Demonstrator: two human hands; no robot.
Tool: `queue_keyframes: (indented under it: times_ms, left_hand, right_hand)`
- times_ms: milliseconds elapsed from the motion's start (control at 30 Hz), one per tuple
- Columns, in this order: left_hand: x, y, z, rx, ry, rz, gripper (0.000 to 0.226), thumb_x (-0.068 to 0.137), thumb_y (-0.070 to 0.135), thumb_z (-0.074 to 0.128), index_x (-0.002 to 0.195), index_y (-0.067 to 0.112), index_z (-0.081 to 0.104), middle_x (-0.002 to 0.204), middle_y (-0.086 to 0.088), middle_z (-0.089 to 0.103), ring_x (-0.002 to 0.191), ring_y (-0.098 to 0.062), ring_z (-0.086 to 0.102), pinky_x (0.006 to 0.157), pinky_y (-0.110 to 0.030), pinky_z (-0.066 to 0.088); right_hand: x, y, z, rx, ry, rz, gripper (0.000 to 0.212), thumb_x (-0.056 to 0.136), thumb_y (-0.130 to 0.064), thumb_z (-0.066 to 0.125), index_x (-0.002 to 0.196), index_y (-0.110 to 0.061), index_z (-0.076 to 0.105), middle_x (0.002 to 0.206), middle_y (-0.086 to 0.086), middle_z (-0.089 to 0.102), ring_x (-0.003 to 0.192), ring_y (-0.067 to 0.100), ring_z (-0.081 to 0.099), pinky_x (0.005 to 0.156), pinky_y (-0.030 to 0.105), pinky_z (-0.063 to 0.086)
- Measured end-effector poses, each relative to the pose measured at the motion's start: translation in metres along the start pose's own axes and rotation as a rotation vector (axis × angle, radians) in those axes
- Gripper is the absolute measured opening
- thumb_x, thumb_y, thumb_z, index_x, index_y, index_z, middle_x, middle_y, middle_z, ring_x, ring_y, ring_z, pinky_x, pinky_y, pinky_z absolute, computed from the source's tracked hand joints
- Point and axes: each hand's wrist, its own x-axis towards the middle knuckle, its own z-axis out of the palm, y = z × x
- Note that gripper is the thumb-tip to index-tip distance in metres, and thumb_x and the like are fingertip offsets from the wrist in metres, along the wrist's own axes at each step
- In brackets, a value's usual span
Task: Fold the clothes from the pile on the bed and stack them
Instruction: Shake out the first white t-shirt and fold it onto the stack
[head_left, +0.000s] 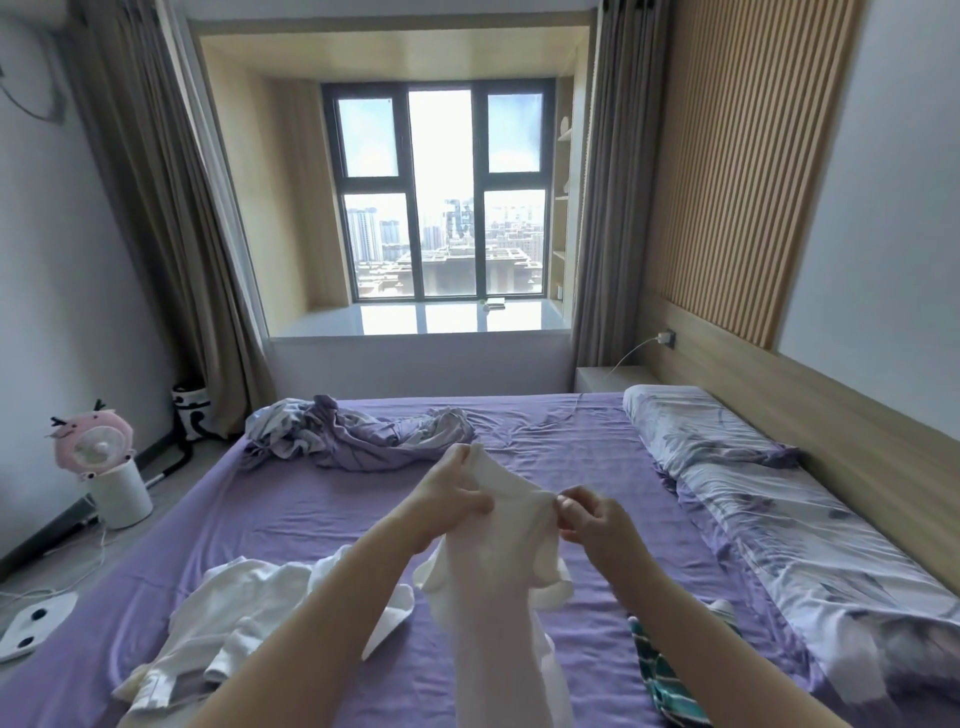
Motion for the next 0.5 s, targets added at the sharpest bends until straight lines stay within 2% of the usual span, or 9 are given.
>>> queue_keyframes:
  times_ms: [33, 100, 167, 233, 267, 333, 367, 433, 500]
  left_hand:
    - [0.002, -0.002, -0.002, 0.068, 0.030, 0.005, 0.043, 0.077, -0.001, 0.065, 0.113, 0.015, 0.049, 0.097, -0.011, 0.057, 0.079, -0.018, 0.055, 0.076, -0.040, 0.053]
    - [0.005, -0.006, -0.005, 0.262, 0.115, 0.013, 0.045, 0.078, 0.010, 0.071, 0.117, 0.011, 0.048, 0.099, -0.008, 0.057, 0.080, -0.016, 0.055, 0.072, -0.031, 0.050]
    - [0.008, -0.009, -0.005, 0.313, 0.177, 0.059, 0.070, 0.077, 0.027, 0.077, 0.133, 0.013, 0.039, 0.110, -0.004, 0.052, 0.096, -0.015, 0.053, 0.081, -0.021, 0.045]
    - [0.008, -0.009, -0.004, 0.243, 0.073, 0.153, 0.096, 0.070, 0.040, 0.081, 0.146, 0.024, 0.025, 0.127, 0.005, 0.037, 0.119, -0.008, 0.040, 0.100, -0.020, 0.033]
    - [0.007, -0.008, -0.001, 0.278, -0.018, 0.204, 0.100, 0.067, 0.043, 0.082, 0.147, 0.030, 0.024, 0.129, 0.011, 0.032, 0.123, -0.003, 0.033, 0.104, -0.020, 0.027]
    - [0.010, -0.009, 0.007, 0.415, -0.094, 0.295, 0.076, 0.070, 0.038, 0.082, 0.136, 0.029, 0.046, 0.121, 0.015, 0.044, 0.114, 0.001, 0.042, 0.104, -0.022, 0.033]
    - [0.012, -0.010, 0.009, 0.439, -0.049, 0.325, 0.048, 0.074, 0.032, 0.079, 0.118, 0.026, 0.062, 0.106, 0.016, 0.056, 0.100, 0.003, 0.050, 0.096, -0.024, 0.040]
    - [0.015, -0.007, 0.010, 0.379, 0.045, 0.339, 0.006, 0.082, 0.024, 0.072, 0.086, 0.027, 0.070, 0.078, 0.017, 0.062, 0.074, 0.007, 0.052, 0.078, -0.021, 0.041]
    - [0.018, -0.006, 0.007, 0.352, 0.083, 0.339, 0.005, 0.086, 0.023, 0.066, 0.086, 0.026, 0.071, 0.075, 0.015, 0.062, 0.070, 0.006, 0.051, 0.070, -0.014, 0.038]
  right_hand:
    - [0.003, -0.003, -0.002, -0.048, 0.016, -0.024, 0.020, 0.093, -0.005, 0.048, 0.078, -0.012, 0.058, 0.070, 0.005, 0.060, 0.071, 0.021, 0.056, 0.075, 0.039, 0.050]
    - [0.009, -0.009, -0.006, -0.208, 0.040, -0.115, 0.015, 0.095, -0.010, 0.046, 0.083, -0.015, 0.054, 0.069, -0.001, 0.057, 0.066, 0.015, 0.053, 0.069, 0.025, 0.046]
    - [0.012, -0.015, -0.006, -0.283, 0.055, -0.202, 0.012, 0.096, -0.014, 0.048, 0.085, -0.018, 0.053, 0.069, -0.009, 0.055, 0.063, 0.003, 0.051, 0.060, 0.011, 0.038]
    - [0.014, -0.018, -0.004, -0.253, 0.031, -0.213, 0.013, 0.096, -0.016, 0.048, 0.086, -0.021, 0.054, 0.071, -0.009, 0.056, 0.064, 0.001, 0.050, 0.059, 0.009, 0.037]
    - [0.015, -0.020, -0.003, -0.234, 0.012, -0.204, 0.013, 0.096, -0.017, 0.047, 0.087, -0.022, 0.054, 0.072, -0.008, 0.057, 0.064, 0.003, 0.049, 0.059, 0.010, 0.037]
    - [0.017, -0.021, -0.001, -0.240, -0.016, -0.200, 0.013, 0.096, -0.018, 0.047, 0.088, -0.023, 0.055, 0.074, -0.006, 0.058, 0.063, 0.002, 0.048, 0.057, 0.010, 0.036]
    - [0.018, -0.022, 0.000, -0.253, -0.029, -0.207, 0.012, 0.096, -0.019, 0.048, 0.088, -0.025, 0.055, 0.075, -0.007, 0.058, 0.063, 0.001, 0.049, 0.057, 0.009, 0.036]
    - [0.015, -0.019, 0.000, -0.229, -0.094, -0.195, 0.008, 0.092, -0.022, 0.056, 0.092, -0.030, 0.054, 0.078, -0.007, 0.062, 0.063, -0.002, 0.052, 0.059, 0.011, 0.039]
    - [0.011, -0.011, -0.004, -0.200, -0.246, -0.186, 0.037, 0.082, -0.023, 0.071, 0.108, -0.033, 0.046, 0.096, -0.003, 0.063, 0.078, 0.003, 0.058, 0.069, 0.015, 0.046]
